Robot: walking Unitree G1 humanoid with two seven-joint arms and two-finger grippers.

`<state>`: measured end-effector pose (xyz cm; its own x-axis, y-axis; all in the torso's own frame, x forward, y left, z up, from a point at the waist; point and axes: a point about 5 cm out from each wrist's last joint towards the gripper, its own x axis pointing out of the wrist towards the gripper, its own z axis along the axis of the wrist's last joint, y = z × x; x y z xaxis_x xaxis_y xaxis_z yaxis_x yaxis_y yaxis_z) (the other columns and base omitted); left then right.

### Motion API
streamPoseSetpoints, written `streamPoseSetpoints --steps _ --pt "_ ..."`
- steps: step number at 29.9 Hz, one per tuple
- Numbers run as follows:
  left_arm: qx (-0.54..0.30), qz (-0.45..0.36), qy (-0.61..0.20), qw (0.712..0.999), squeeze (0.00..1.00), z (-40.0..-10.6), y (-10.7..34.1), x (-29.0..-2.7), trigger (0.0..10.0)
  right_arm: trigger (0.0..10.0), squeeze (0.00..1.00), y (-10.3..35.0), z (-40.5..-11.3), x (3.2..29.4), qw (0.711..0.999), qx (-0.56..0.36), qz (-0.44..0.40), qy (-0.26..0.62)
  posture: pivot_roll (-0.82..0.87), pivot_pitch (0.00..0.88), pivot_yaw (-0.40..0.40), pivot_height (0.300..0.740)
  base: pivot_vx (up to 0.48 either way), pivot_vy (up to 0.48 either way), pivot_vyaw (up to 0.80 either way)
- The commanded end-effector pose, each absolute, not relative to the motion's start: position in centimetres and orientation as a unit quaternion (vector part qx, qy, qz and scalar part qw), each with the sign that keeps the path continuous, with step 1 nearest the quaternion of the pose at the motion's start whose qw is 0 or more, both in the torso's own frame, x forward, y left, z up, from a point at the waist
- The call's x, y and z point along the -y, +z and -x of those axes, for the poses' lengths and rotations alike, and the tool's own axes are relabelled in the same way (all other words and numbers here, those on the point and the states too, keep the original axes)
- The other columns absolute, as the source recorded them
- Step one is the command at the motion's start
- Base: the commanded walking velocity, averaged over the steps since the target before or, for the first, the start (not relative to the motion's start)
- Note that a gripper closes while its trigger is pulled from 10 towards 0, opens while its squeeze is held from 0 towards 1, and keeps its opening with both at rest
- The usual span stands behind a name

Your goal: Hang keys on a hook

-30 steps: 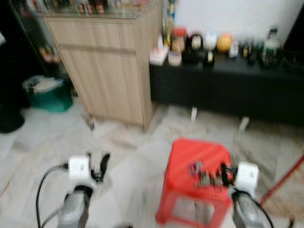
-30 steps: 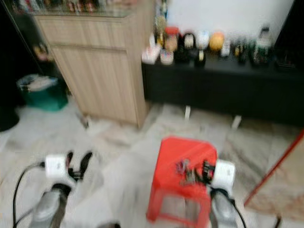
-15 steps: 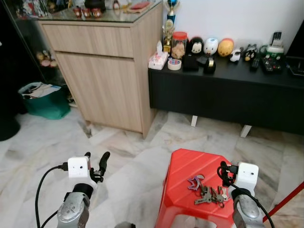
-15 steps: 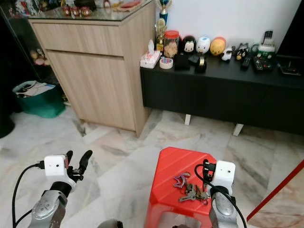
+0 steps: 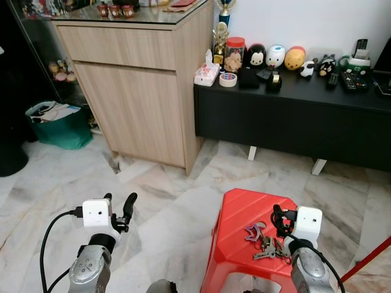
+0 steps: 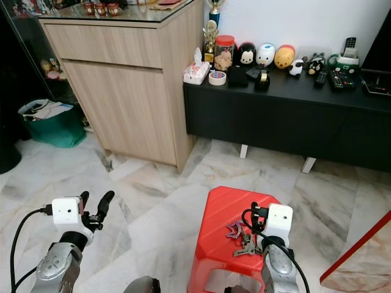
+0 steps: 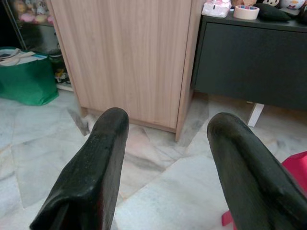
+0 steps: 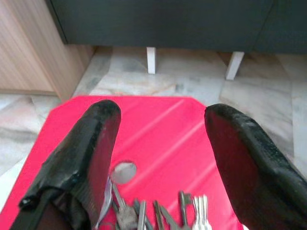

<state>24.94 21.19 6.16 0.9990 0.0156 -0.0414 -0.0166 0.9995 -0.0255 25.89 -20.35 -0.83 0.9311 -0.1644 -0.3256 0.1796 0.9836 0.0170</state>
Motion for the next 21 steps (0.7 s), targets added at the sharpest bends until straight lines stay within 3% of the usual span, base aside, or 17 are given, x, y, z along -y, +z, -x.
streamPoseSetpoints --steps 1,14,16,18,21 --pt "-0.029 0.014 0.009 0.999 0.0 -24.8 5.9 -21.2 10.0 10.0 0.0 -0.7 -26.3 20.3 0.982 -0.165 -0.025 -0.086 0.05 0.0 0.011 0.627 0.0 0.0 0.0" --pt "-0.032 0.014 0.007 0.999 0.0 -24.9 5.8 -21.1 10.0 10.0 0.0 -1.8 -26.2 20.9 0.968 -0.236 0.029 -0.082 0.05 0.0 0.01 0.622 0.0 0.0 0.0" --pt "-0.032 0.012 0.006 0.999 0.0 -24.9 5.9 -21.1 10.0 10.0 0.0 -2.0 -26.2 20.8 0.963 -0.253 0.065 -0.064 0.05 0.0 0.01 0.622 0.0 0.0 0.0" --pt "-0.032 0.006 0.007 0.999 0.0 -24.9 5.9 -21.2 10.0 10.0 0.0 -3.0 -25.7 20.1 0.941 -0.303 0.148 0.01 0.04 0.0 0.009 0.622 0.0 0.0 0.0" --pt "-0.032 0.003 0.008 0.999 0.0 -25.1 5.9 -21.5 10.0 10.0 0.0 -3.2 -25.6 20.2 0.929 -0.316 0.19 0.026 0.05 0.0 0.008 0.622 0.0 0.0 0.0"
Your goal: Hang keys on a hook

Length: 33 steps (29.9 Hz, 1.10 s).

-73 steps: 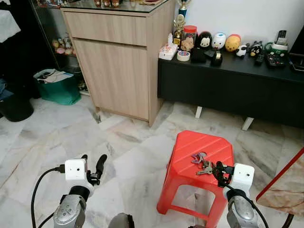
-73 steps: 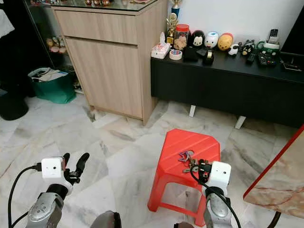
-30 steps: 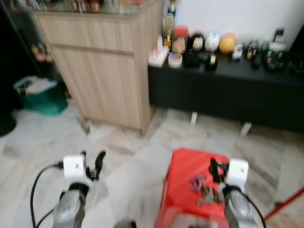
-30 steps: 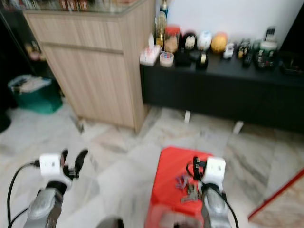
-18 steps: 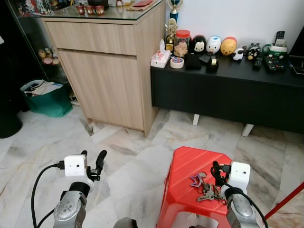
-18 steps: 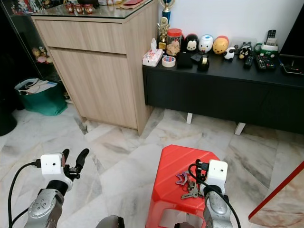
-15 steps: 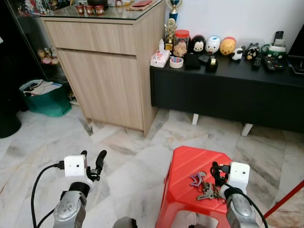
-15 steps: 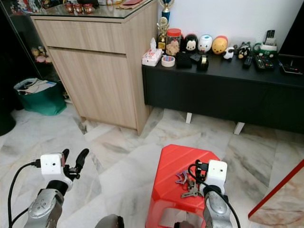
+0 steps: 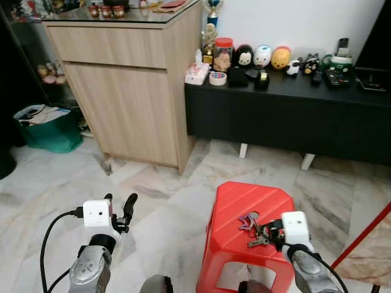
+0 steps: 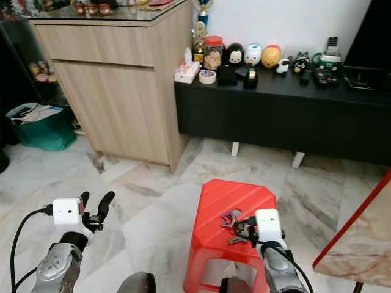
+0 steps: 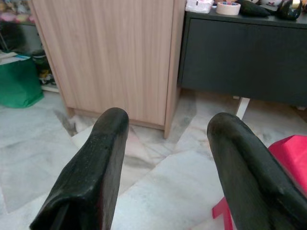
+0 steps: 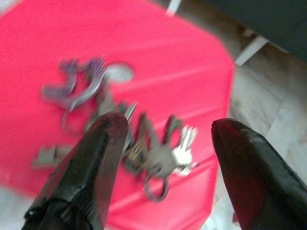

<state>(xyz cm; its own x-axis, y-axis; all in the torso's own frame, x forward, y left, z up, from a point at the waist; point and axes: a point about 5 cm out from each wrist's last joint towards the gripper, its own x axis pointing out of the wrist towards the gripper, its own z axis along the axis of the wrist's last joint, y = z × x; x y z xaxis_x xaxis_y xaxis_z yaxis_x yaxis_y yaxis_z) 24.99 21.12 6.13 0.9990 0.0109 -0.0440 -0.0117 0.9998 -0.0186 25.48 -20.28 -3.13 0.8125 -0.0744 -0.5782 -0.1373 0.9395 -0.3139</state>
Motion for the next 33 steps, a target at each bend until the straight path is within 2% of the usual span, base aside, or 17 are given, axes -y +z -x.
streamPoseSetpoints --steps 1,8,12,14,22,28,33 --pt "-0.032 0.003 0.008 0.999 0.0 -25.1 5.9 -21.5 10.0 10.0 0.0 -3.2 -25.6 20.2 0.929 -0.316 0.19 0.026 0.05 0.0 0.008 0.622 0.0 0.0 0.0" --pt "-0.03 -0.003 0.008 1.0 0.0 -25.2 6.1 -21.8 10.0 10.0 0.0 -3.8 -25.2 20.4 0.92 -0.351 0.174 0.017 0.06 0.0 0.012 0.622 0.0 0.0 0.0" --pt "-0.03 -0.005 0.009 0.999 0.0 -25.2 6.1 -22.0 10.0 10.0 0.0 -3.1 -25.9 19.8 0.945 -0.309 0.104 -0.005 0.06 0.0 0.017 0.622 0.0 0.0 0.0" --pt "-0.031 -0.005 0.011 0.999 0.0 -25.1 6.1 -22.2 10.0 10.0 0.0 -3.2 -25.8 19.4 0.949 -0.304 0.084 -0.002 0.06 0.0 0.019 0.622 0.0 0.0 0.0" --pt "-0.039 -0.003 0.011 0.999 0.0 -24.2 5.6 -21.8 10.0 10.0 0.0 -4.0 -24.4 19.5 0.947 -0.307 0.092 -0.008 0.06 0.0 0.018 0.603 0.0 0.0 0.0" --pt "-0.043 -0.005 0.01 0.999 0.0 -23.3 5.6 -21.8 10.0 10.0 0.0 -3.7 -24.8 20.4 0.94 -0.309 0.143 -0.035 0.08 0.002 0.024 0.603 0.0 0.0 0.0" --pt "-0.049 -0.01 0.007 0.999 0.0 -23.0 5.5 -21.9 10.0 10.0 0.0 -3.2 -25.7 19.9 0.943 -0.297 0.147 -0.028 0.08 0.026 0.025 0.603 0.0 0.0 0.0"
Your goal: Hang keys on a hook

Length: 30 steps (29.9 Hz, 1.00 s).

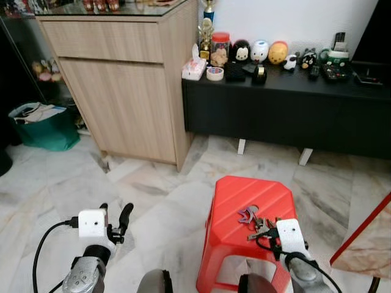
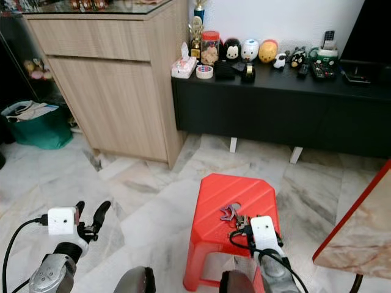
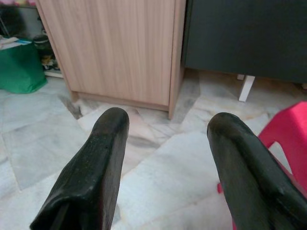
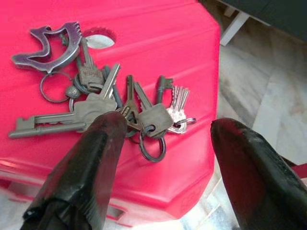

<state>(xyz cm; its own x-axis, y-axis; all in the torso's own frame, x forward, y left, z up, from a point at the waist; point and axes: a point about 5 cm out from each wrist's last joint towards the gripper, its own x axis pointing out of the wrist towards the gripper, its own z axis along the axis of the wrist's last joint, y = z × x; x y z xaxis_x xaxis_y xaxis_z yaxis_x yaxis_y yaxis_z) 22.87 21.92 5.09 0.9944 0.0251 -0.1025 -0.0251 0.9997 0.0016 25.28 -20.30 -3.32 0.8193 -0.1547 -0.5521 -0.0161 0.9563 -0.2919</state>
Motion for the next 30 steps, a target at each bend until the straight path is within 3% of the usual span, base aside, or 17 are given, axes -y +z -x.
streamPoseSetpoints --steps 1,11,30 --pt "-0.048 -0.01 0.006 0.999 0.0 -23.1 5.6 -21.8 10.0 10.0 0.0 -3.1 -25.8 19.7 0.944 -0.297 0.144 -0.024 0.09 0.036 0.025 0.603 0.0 0.0 0.0" --pt "-0.043 -0.016 -0.012 0.999 0.0 -23.5 6.6 -21.5 10.0 10.0 0.0 -3.5 -25.7 19.7 0.931 -0.328 0.158 -0.033 0.11 0.089 0.048 0.603 0.0 0.0 0.0" --pt "-0.059 -0.025 -0.016 0.998 0.0 -22.4 6.8 -21.9 10.0 10.0 0.0 -2.6 -26.6 20.2 0.934 -0.312 0.168 -0.039 0.13 0.147 0.061 0.603 0.0 0.0 0.0"
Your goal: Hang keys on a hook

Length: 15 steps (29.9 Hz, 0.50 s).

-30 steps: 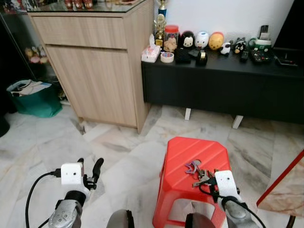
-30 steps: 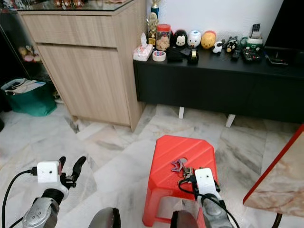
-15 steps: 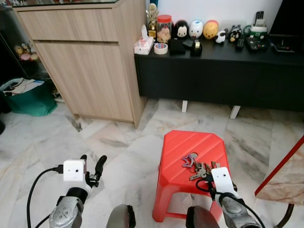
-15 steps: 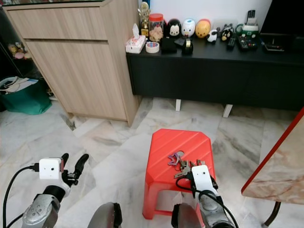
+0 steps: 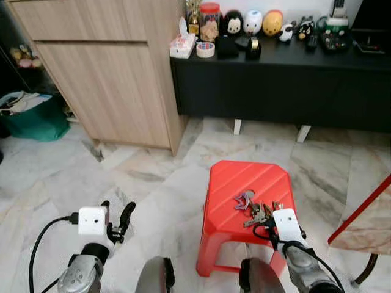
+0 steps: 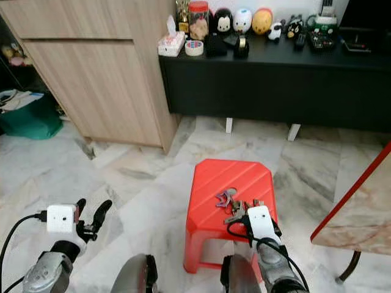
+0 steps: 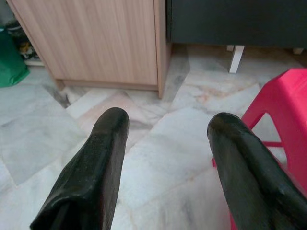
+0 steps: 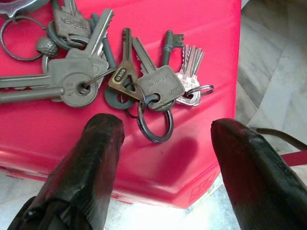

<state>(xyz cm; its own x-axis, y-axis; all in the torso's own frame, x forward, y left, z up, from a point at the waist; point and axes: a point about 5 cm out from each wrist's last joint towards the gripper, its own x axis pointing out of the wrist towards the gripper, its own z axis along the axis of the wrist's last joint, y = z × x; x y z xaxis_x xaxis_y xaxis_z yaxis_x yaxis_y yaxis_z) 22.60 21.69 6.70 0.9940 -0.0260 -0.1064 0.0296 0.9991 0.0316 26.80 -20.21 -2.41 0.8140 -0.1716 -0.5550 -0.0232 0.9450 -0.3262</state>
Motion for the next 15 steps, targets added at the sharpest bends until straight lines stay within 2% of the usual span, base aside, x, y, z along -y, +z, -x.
streamPoseSetpoints --steps 1,15 --pt "-0.06 -0.025 -0.016 0.998 0.0 -22.32 6.79 -21.86 10.0 10.0 0.0 -2.52 -26.7 20.29 0.936 -0.308 0.165 -0.041 0.13 0.15 0.063 0.603 0.0 0.0 0.0" --pt "-0.072 -0.028 -0.02 0.997 0.0 -21.49 6.85 -21.87 10.0 10.0 0.0 -2.29 -26.93 20.11 0.942 -0.295 0.158 -0.034 0.14 0.18 0.078 0.603 0.0 0.0 0.0"
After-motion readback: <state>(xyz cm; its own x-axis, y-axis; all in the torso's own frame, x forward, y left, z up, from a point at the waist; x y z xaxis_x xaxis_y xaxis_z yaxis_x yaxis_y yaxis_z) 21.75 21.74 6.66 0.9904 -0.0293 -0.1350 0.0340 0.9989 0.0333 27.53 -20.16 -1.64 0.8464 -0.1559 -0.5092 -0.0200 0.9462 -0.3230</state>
